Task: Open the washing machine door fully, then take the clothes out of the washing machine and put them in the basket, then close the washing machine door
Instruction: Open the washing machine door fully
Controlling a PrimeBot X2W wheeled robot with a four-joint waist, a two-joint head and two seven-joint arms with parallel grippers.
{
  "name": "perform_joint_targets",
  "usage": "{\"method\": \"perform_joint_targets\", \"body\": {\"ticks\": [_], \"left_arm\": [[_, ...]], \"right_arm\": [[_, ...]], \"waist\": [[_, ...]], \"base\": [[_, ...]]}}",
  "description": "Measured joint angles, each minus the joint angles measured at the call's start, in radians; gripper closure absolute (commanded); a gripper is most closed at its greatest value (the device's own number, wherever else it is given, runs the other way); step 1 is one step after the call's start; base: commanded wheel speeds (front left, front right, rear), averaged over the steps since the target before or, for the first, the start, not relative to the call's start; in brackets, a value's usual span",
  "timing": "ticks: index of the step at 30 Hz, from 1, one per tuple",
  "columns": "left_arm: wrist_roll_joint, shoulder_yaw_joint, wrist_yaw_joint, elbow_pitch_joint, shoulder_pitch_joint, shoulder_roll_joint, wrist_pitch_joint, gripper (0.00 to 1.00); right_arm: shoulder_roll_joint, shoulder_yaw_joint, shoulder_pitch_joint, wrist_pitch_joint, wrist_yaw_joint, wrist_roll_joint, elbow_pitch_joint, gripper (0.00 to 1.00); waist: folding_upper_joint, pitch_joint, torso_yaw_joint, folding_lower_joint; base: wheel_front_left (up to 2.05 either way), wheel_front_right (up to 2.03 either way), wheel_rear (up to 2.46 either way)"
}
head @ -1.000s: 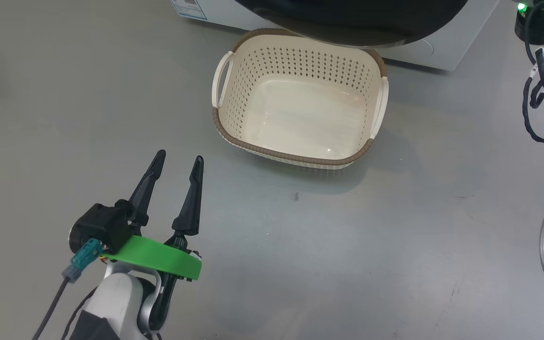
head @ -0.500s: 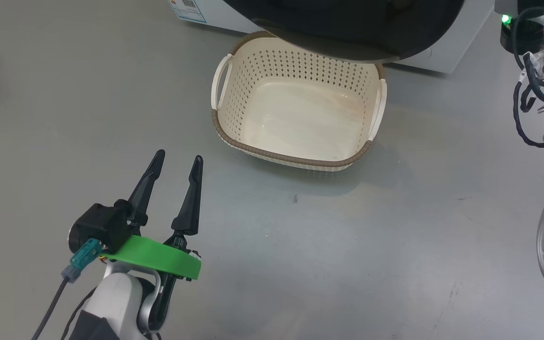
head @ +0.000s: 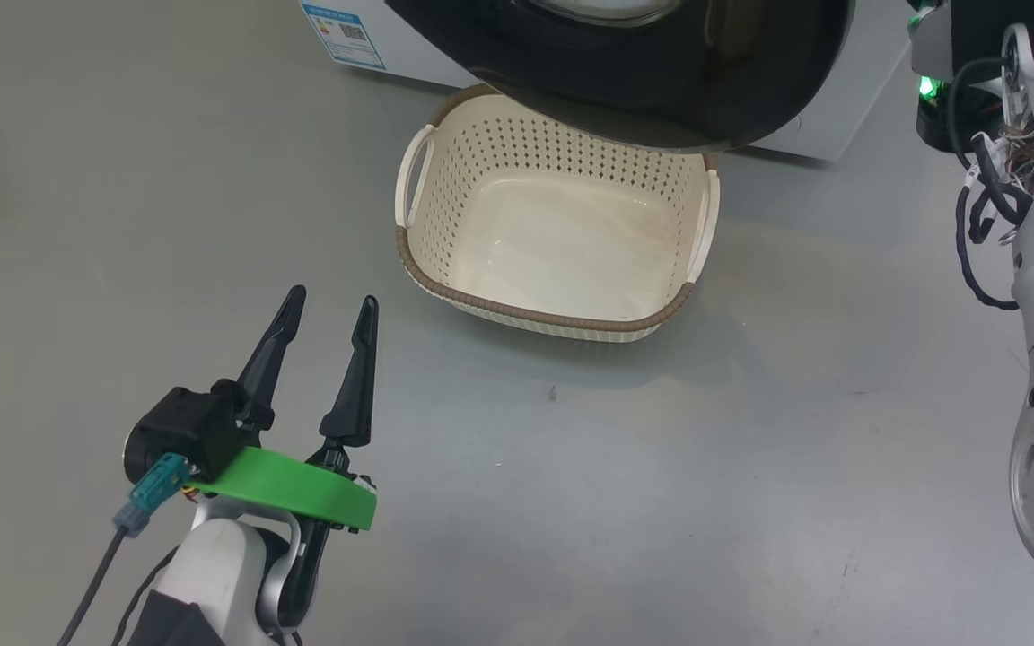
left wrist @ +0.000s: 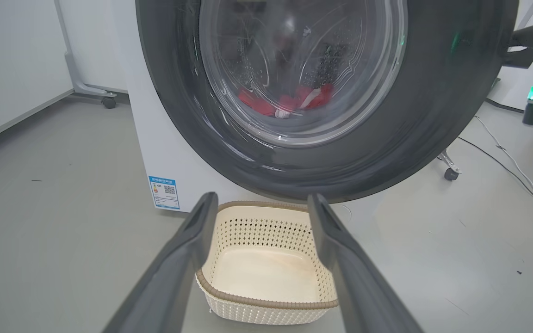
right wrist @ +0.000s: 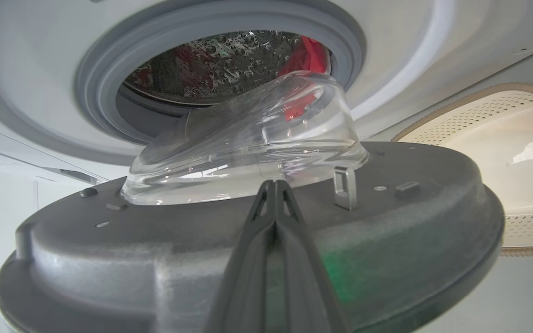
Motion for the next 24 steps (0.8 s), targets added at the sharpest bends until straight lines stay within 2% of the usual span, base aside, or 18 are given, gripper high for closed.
{"method": "perform_joint_targets", "body": {"ticks": [24], "left_arm": [[0.039, 0.011, 0.000, 0.014, 0.028, 0.000, 0.000, 0.00]], "right_arm": [[0.010, 0.023, 0.076, 0.095, 0.012, 0.096, 0.048, 1.00]], "waist": [[0.0000, -0.079, -0.027, 0.0000]], "base": [[0.00, 0.00, 0.00]]}}
